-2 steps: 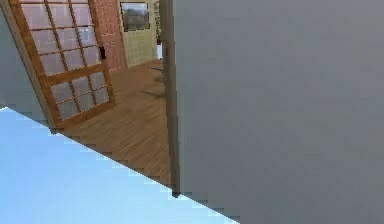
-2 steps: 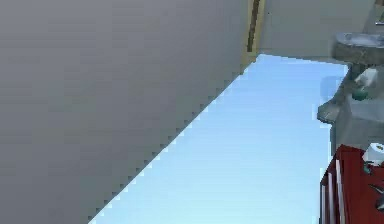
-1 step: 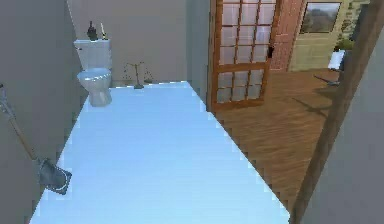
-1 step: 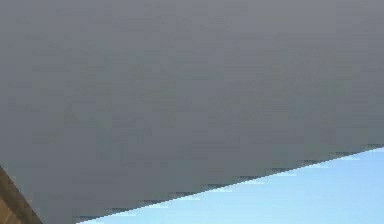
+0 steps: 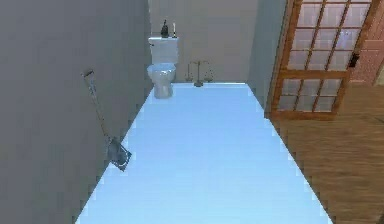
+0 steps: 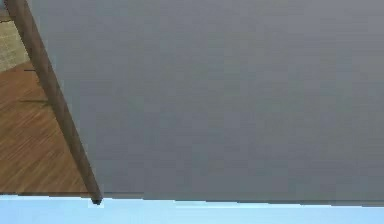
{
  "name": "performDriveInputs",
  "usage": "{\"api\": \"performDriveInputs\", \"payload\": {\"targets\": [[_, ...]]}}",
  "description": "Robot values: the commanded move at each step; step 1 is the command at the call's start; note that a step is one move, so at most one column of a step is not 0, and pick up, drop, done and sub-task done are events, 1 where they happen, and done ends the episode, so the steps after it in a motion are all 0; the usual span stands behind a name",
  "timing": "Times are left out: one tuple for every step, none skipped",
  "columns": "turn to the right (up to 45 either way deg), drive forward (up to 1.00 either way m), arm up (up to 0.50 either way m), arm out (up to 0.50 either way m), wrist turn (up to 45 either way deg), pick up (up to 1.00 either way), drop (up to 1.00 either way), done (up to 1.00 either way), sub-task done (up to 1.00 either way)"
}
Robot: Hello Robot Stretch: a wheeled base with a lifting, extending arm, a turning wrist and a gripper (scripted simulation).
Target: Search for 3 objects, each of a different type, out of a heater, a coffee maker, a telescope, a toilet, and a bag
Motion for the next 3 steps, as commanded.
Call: {"api": "performDriveInputs", "payload": {"targets": [[0.0,1.0,0.0,0.0,0.0,0.0,0.0,0.0,0.0],[0.0,1.0,0.0,0.0,0.0,0.0,0.0,0.0,0.0],[-6.0,0.0,0.0,0.0,0.0,0.0,0.0,0.0,0.0]]}}
